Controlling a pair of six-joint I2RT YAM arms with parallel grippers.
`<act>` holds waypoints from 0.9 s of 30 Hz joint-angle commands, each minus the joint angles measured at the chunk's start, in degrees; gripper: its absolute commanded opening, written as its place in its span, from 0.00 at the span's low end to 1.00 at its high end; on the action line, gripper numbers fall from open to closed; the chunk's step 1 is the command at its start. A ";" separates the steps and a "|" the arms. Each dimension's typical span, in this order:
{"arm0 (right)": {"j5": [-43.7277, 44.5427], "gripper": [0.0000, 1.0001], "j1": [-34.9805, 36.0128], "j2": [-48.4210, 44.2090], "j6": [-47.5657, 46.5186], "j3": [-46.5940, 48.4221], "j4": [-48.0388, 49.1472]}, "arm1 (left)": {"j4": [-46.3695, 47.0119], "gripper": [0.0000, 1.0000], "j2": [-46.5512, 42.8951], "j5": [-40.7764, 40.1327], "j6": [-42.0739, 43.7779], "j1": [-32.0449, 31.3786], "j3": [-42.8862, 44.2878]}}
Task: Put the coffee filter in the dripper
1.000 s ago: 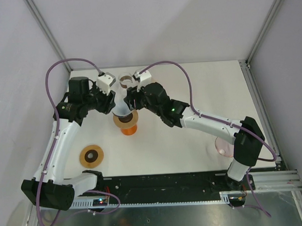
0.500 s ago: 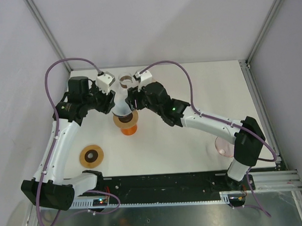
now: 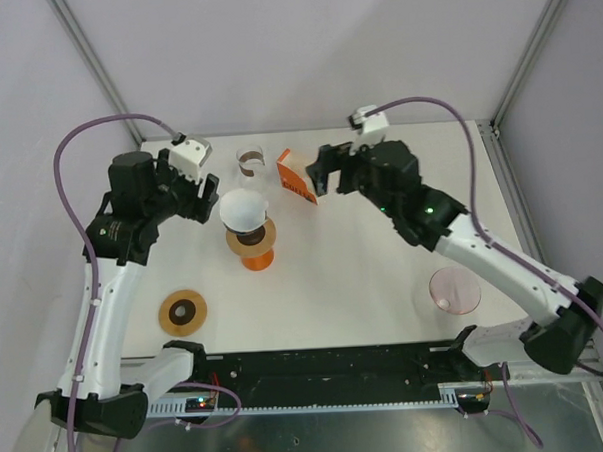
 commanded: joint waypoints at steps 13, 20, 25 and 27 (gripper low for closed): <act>-16.27 0.99 -23.54 -11.13 5.29 -12.24 -7.29 | -0.04 0.78 3.36 3.69 -3.30 12.18 1.43; -18.30 0.98 -24.30 -9.76 4.28 -14.05 -5.40 | 1.96 0.73 13.42 6.17 -6.89 12.18 7.05; -18.60 0.97 -24.26 -10.10 3.88 -14.70 -5.07 | 9.45 0.69 17.80 3.69 -11.19 11.36 6.56; -18.64 0.96 -24.14 -10.31 3.68 -14.74 -5.32 | 12.68 0.69 19.27 2.84 -12.50 11.18 5.72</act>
